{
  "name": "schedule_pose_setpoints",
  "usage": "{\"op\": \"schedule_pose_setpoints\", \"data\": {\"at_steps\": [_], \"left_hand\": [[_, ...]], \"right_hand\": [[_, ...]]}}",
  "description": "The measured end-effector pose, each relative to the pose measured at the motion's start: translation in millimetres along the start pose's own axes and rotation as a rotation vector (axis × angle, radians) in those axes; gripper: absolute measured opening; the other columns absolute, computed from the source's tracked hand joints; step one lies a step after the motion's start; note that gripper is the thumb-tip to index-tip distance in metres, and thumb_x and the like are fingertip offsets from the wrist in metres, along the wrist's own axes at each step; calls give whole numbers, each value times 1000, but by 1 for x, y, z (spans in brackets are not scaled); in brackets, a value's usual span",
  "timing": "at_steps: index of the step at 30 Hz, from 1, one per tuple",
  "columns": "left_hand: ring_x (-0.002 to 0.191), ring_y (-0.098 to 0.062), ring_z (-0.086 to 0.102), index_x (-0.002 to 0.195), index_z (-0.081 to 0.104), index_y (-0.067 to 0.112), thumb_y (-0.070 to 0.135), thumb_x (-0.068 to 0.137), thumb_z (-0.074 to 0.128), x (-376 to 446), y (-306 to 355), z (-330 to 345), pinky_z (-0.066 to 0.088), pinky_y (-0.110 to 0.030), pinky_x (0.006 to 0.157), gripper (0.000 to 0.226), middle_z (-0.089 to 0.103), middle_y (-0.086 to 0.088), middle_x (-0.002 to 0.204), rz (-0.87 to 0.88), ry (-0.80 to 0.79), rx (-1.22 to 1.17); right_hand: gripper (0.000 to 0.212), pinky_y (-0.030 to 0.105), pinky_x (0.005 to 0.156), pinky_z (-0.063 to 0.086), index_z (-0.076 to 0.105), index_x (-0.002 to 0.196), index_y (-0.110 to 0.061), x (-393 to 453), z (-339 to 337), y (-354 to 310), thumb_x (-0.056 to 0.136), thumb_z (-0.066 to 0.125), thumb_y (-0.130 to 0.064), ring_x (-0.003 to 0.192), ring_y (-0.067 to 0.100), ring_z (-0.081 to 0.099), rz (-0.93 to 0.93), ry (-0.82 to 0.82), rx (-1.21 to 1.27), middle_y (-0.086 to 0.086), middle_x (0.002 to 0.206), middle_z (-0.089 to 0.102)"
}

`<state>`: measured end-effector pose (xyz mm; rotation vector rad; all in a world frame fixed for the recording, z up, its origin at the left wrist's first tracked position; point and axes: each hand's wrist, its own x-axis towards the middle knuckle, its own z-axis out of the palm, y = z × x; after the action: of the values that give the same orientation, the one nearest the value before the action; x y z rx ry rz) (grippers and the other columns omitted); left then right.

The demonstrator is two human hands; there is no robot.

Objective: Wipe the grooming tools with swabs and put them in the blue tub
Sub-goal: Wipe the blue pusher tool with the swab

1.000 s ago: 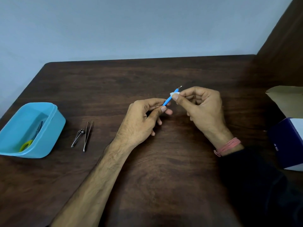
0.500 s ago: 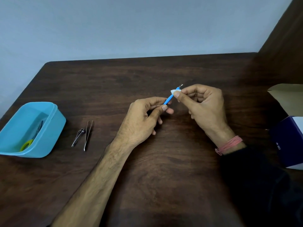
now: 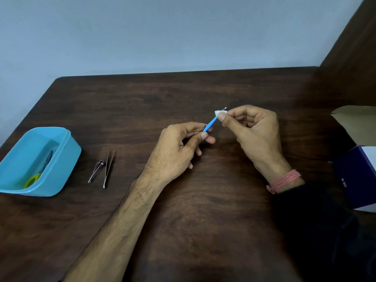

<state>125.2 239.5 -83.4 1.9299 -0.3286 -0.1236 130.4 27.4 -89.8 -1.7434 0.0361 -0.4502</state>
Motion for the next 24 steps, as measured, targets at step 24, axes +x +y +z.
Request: {"op": "schedule_pose_setpoints", "data": {"at_steps": [24], "left_hand": [[70,-6,68,135,76,29,19,113,64,-2,0,0,53,-25,47,27,84,16,104,12,-4,17]], "right_hand": [[9,56,70,62,89,91,-23,-4,2,-1,90,93,-32,77,40,77,-76,-60,-53,-6,84,84]]}}
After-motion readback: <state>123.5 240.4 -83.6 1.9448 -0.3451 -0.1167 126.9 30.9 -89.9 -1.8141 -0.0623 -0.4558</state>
